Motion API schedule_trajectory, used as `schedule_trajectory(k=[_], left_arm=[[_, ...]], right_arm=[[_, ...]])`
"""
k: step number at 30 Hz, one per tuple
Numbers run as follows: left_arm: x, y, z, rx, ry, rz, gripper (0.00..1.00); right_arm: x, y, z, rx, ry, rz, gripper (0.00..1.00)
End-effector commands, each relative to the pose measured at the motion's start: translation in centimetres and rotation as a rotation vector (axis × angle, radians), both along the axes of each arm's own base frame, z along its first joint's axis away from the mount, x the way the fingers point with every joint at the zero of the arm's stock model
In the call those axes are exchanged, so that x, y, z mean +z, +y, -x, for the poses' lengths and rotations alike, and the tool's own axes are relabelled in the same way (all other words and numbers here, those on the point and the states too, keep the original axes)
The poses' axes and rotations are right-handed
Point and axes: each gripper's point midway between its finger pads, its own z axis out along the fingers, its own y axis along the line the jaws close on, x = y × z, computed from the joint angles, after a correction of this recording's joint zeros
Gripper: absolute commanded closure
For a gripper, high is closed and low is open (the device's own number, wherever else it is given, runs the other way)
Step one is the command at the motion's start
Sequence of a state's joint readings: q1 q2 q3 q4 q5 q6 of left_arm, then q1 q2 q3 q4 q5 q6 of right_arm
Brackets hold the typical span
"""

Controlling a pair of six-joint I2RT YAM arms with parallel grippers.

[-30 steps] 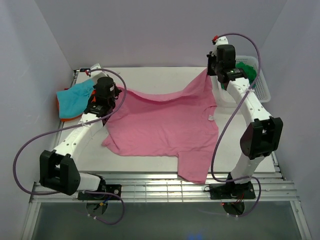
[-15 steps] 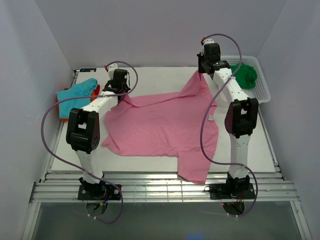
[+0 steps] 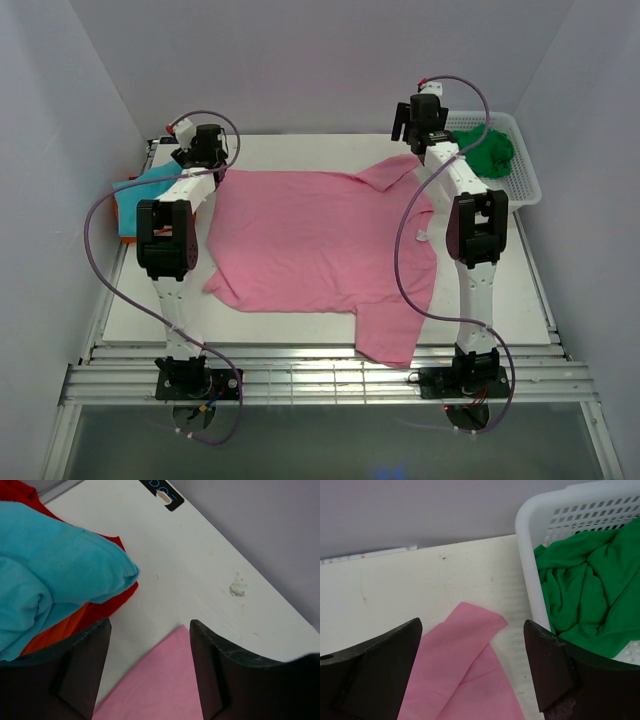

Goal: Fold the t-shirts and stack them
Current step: Flatten the tshirt out

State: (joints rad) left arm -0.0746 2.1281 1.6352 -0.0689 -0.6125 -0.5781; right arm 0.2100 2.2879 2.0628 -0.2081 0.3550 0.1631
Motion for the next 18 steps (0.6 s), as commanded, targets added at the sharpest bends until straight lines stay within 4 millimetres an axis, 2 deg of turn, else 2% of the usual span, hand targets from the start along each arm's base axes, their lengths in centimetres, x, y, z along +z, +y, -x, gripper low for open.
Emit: schedule_trajectory(k=[1, 3, 4, 5, 6, 7, 8, 9, 10, 11, 12, 13, 14, 16, 17, 18], left_arm=[[2.4, 0.2, -1.5, 0.023, -0.060, -0.031, 0.24], [2.4, -0.1, -1.8, -0.001, -0.063, -0.026, 0.23], [2.6, -0.4, -1.8, -0.010, -0.068, -0.020, 0.23], [3.3, -0.5, -1.6, -0.015, -0.082, -0.016, 0.23], [3.7, -0.7, -1.5, -0.027, -0.094, -0.006, 0.23], [3.2, -0.9, -1.1, -0.039, -0.098, 0.005, 0.24], [4.9, -1.4, -1.0, -0.056, -0.145, 0.022, 0.25], [5.2, -2.4, -0.9, -0.098, -0.155, 0.048, 0.28], [4.4, -3.0, -0.2, -0.111, -0.143, 0.073, 0.33], [4.6, -3.8, 0.1, -0.132, -0.146, 0.087, 0.36], [5.7, -5.4, 0.6, -0.170, -0.167, 0.100, 0.42], [4.5, -6.5, 1.5, -0.201, -0.138, 0.110, 0.61], [4.3, -7.3, 2.1, -0.219, -0.134, 0.118, 0.69], [4.6, -9.8, 3.2, -0.277, -0.135, 0.132, 0.90], [3.2, -10.4, 4.2, -0.294, -0.103, 0.142, 0.97], [2.8, -11.7, 4.7, -0.325, -0.091, 0.157, 0.98]], right_arm=[[3.9, -0.3, -2.3, -0.050, -0.134, -0.015, 0.11], [4.1, -0.1, -2.2, -0.040, -0.142, -0.028, 0.11], [4.0, -0.1, -1.5, -0.034, -0.136, -0.032, 0.11], [4.8, 0.2, -1.5, -0.018, -0.168, -0.045, 0.12], [4.8, 1.0, -1.1, 0.028, -0.167, -0.058, 0.12], [6.3, 1.4, -0.6, 0.058, -0.189, -0.072, 0.16], [5.5, 2.4, 0.0, 0.122, -0.164, -0.088, 0.19], [5.5, 3.1, 0.5, 0.155, -0.152, -0.098, 0.23], [5.9, 3.6, 1.0, 0.182, -0.146, -0.103, 0.30], [5.7, 4.2, 1.4, 0.211, -0.127, -0.109, 0.33], [4.7, 5.2, 2.2, 0.262, -0.075, -0.122, 0.35], [3.9, 5.8, 2.6, 0.289, -0.044, -0.126, 0.42], [3.8, 6.8, 3.0, 0.339, -0.024, -0.141, 0.44], [1.6, 8.0, 4.2, 0.391, 0.068, -0.149, 0.54], [0.9, 8.3, 4.6, 0.403, 0.093, -0.147, 0.54], [0.1, 8.8, 5.1, 0.422, 0.119, -0.149, 0.54]])
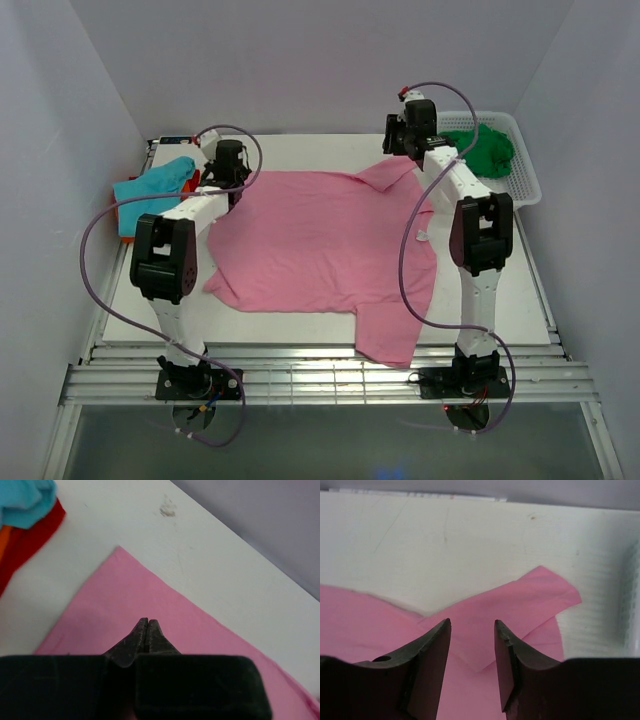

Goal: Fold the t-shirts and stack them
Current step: Flatten the tshirt out

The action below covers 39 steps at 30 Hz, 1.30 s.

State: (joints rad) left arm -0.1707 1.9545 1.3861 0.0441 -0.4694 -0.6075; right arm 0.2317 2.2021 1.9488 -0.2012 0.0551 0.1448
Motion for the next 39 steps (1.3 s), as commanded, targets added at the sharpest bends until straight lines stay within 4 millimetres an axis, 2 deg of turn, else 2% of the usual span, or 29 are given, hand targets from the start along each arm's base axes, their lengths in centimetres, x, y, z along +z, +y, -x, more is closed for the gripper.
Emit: schedule_trajectory(k=[1, 2, 7, 11, 13, 15, 25, 33, 39], left_arm=[[2.2, -4.8, 2.0, -0.136, -0.040, 0.078, 0.98], [0.8, -5.8, 2.9, -0.176, -0.004, 0.092, 0.96], [-1.4, -9.2, 5.9, -0.272, 0.062, 0.086, 0.89], [-1.9, -10.9, 7.8, -0.336, 0.083, 0.081, 0.77], [-2.0, -11.4, 8.7, -0.363, 0.090, 0.082, 0.64], [-1.5, -11.5, 9.3, -0.376, 0.081, 0.079, 0.61], [0.6, -10.8, 10.1, -0.367, 0.040, 0.056, 0.60], [0.4, -10.1, 10.7, -0.352, 0.046, 0.036, 0.60], [0.0, -10.0, 10.8, -0.352, 0.054, 0.031, 0.60]], right_arm=[[-1.1, 2.9, 2.8, 0.138, 0.108, -0.018, 0.53], [-2.0, 2.9, 3.2, 0.140, 0.137, -0.014, 0.52], [-6.4, 3.0, 5.1, 0.155, 0.255, 0.024, 0.52], [-8.3, 2.6, 6.0, 0.138, 0.313, 0.052, 0.51], [-9.1, 2.5, 6.5, 0.130, 0.342, 0.069, 0.52], [-10.1, 2.2, 7.1, 0.119, 0.379, 0.088, 0.52], [-12.3, 1.2, 7.6, 0.085, 0.431, 0.142, 0.56], [-13.1, 1.8, 6.5, 0.095, 0.428, 0.137, 0.57], [-11.9, 2.1, 5.7, 0.096, 0.388, 0.124, 0.57]])
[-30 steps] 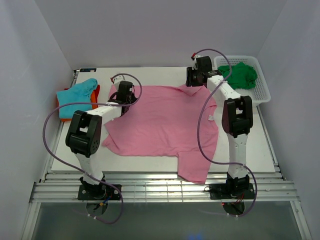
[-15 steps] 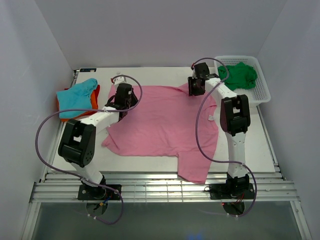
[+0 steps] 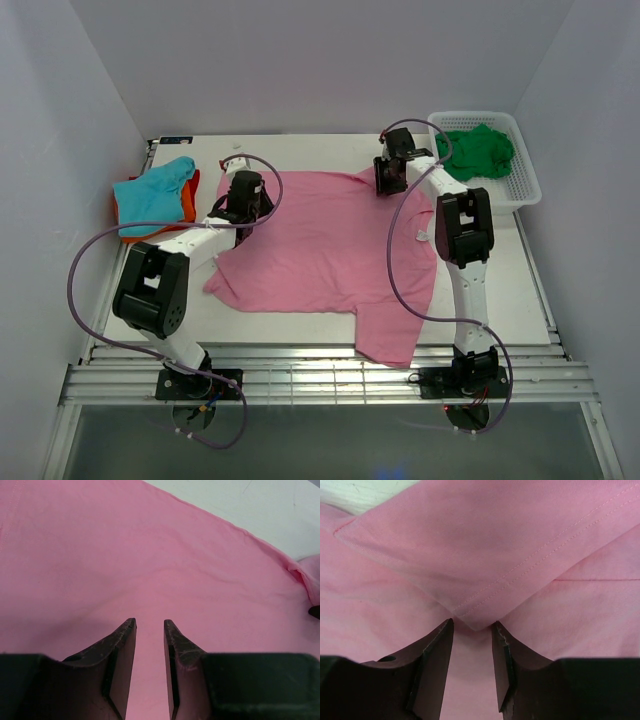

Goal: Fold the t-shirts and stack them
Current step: Flatten the tshirt out

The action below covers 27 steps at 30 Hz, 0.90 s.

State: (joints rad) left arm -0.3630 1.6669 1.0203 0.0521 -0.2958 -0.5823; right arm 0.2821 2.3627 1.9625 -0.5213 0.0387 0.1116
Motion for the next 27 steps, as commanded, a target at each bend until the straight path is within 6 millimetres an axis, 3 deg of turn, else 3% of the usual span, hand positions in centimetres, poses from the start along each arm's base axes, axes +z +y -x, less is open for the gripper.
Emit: schedule_trajectory(k=[1, 16, 17, 21, 25, 27], left_arm=[[1.7, 0.3, 0.1, 0.004, -0.038, -0.005, 0.60], [0.3, 0.4, 0.7, 0.004, -0.008, -0.012, 0.60], [0.2, 0.5, 0.8, 0.006, -0.006, -0.013, 0.61], [0.0, 0.6, 0.9, 0.011, -0.002, -0.018, 0.60], [-0.3, 0.8, 1.1, 0.016, 0.004, -0.024, 0.61], [-0.4, 0.8, 1.1, 0.016, 0.009, -0.026, 0.61]], right_arm=[[2.1, 0.7, -1.4, 0.014, -0.067, -0.017, 0.57], [3.4, 1.6, -3.4, 0.007, -0.126, -0.052, 0.61], [3.3, 1.6, -3.4, 0.008, -0.123, -0.054, 0.63], [3.0, 1.7, -3.7, 0.004, -0.124, -0.057, 0.92], [3.3, 2.2, -4.4, 0.002, -0.146, -0.085, 0.92], [4.4, 2.7, -5.6, -0.010, -0.191, -0.109, 0.92]])
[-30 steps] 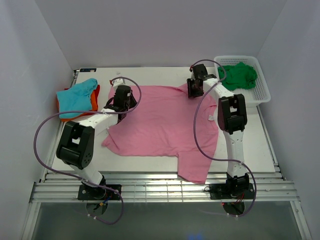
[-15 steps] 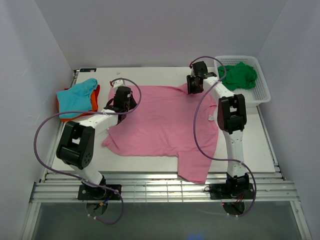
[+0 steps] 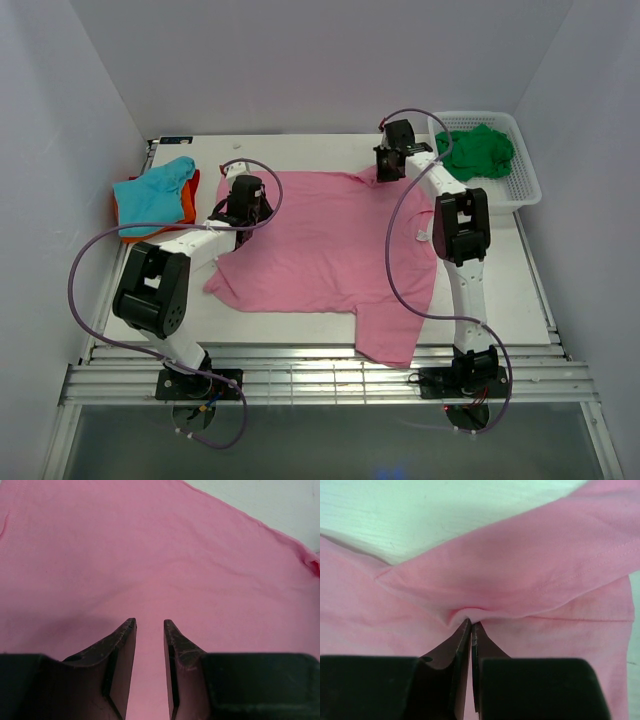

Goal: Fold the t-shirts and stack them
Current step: Flatten the tshirt out

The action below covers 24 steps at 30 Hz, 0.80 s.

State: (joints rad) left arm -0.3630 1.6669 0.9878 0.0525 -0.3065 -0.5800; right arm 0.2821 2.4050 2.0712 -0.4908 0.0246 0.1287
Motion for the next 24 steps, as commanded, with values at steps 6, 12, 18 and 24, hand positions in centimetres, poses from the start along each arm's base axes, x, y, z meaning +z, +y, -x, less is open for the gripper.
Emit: schedule_trajectory(k=[6, 12, 18, 24], left_arm=[[0.6, 0.4, 0.4, 0.014, -0.007, -0.007, 0.61], [0.6, 0.6, 0.8, 0.019, -0.004, -0.006, 0.61], [0.4, 0.7, 1.3, 0.020, 0.002, 0.002, 0.61], [-0.1, 0.7, 1.7, 0.019, 0.011, 0.003, 0.61]], right_arm=[[7.0, 2.8, -6.0, -0.069, -0.274, -0.185, 0.92], [12.1, 4.5, -7.9, -0.039, -0.480, -0.335, 0.65], [14.6, 5.4, -8.4, -0.008, -0.605, -0.464, 0.55], [13.6, 4.9, -7.9, -0.048, -0.514, -0.424, 0.55]])
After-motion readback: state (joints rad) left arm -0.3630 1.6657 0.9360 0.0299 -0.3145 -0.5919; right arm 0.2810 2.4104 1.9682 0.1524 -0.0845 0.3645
